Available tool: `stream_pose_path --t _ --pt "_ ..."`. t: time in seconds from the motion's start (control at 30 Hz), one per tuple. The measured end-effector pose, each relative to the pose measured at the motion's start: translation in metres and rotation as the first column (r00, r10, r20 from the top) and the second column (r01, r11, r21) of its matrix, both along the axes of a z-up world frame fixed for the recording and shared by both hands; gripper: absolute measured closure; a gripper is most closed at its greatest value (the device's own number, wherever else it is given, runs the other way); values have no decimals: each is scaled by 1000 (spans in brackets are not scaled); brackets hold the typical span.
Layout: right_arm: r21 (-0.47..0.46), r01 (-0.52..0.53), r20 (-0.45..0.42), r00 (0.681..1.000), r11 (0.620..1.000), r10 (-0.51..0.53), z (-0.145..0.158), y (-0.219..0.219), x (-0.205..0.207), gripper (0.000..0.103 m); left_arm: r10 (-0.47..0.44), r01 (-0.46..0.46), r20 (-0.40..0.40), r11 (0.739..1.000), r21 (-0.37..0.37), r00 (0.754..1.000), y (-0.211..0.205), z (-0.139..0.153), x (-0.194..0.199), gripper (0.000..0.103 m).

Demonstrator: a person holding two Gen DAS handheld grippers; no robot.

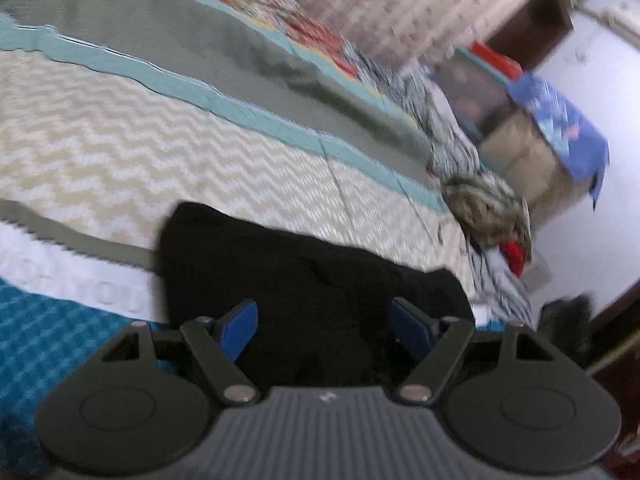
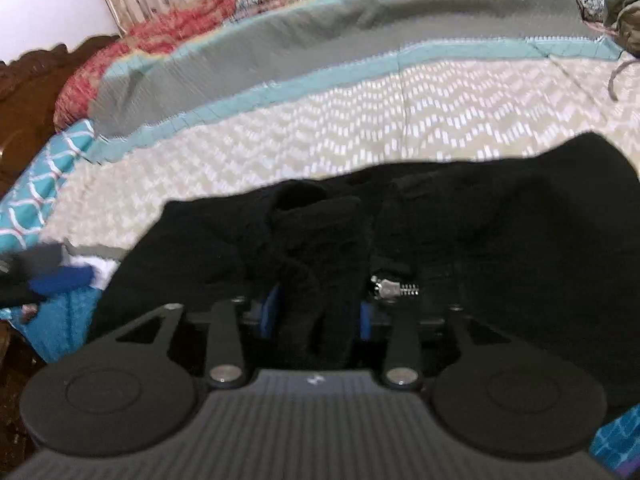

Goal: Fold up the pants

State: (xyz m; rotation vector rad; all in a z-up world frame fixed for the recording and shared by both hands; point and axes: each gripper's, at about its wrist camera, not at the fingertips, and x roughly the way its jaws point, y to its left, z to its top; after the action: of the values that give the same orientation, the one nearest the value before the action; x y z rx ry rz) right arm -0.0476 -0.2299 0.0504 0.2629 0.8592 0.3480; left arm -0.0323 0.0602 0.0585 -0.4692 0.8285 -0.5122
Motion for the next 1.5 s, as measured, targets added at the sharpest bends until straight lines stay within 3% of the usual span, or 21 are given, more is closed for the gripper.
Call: stream_pose_path --t 0.03,0.17,0.23,0.3,0.33,0.43,0.5,0.53,0.57,0.73,0.83,0.97,1.07,1.17,1.3,1.37,1.43,1.5 --pt "1 -9 23 1000 1000 9 9 0 -2 48 -17 17 -6 1000 6 1000 -6 -2 1 29" --pt "-12 16 200 980 1000 -13 40 -1 -13 47 -65 66 -24 997 38 998 -21 -9 -3 30" --pt "12 7 240 971 1000 -10 50 -1 -10 49 -88 90 -32 995 53 996 -24 -13 -9 30" --pt "33 -14 248 969 999 6 53 3 1 55 -113 117 -39 986 123 993 -33 -16 -14 30" --pt "46 -27 236 972 999 15 48 12 9 60 -124 130 -43 977 172 991 -38 -19 -16 30" --pt "113 -55 129 991 992 40 26 19 34 61 -148 155 -48 948 279 988 -50 -27 -22 30" --pt "50 -29 -2 1000 998 29 -8 27 50 65 -159 163 -39 934 317 987 -54 -28 -24 30" --pt "36 -11 -28 1000 999 12 -28 26 54 73 -160 164 -37 930 328 986 -56 -29 -25 30" --pt "57 -1 7 1000 998 1 -35 23 53 73 -162 165 -36 929 331 986 -55 -30 -25 30" --pt "-15 -45 20 999 999 45 -20 32 54 72 -160 162 -32 936 311 987 -50 -24 -29 29" --pt "94 -28 38 999 995 25 -8 7 42 65 -144 142 -10 956 258 990 -37 -10 -31 26" --pt "121 86 194 975 989 -109 22 -46 10 55 -103 100 21 985 138 994 -14 11 -27 26" --pt "127 241 232 936 962 -265 22 -94 -6 44 -95 94 15 995 45 995 -12 21 -8 28" --pt "151 384 172 897 911 -407 5 -140 -20 40 -124 124 5 992 -4 992 -28 25 14 33" --pt "214 489 58 858 846 -511 -27 -177 -39 39 -203 203 -11 979 17 979 -72 19 37 45" --pt "249 509 7 850 824 -527 -41 -185 -46 39 -237 240 -71 970 31 969 -92 5 49 56" --pt "270 512 -26 851 816 -525 -51 -188 -48 38 -248 259 -160 964 55 955 -108 -18 59 61" --pt "292 496 -48 861 818 -506 -60 -188 -46 38 -242 267 -184 955 130 953 -119 -37 57 64"
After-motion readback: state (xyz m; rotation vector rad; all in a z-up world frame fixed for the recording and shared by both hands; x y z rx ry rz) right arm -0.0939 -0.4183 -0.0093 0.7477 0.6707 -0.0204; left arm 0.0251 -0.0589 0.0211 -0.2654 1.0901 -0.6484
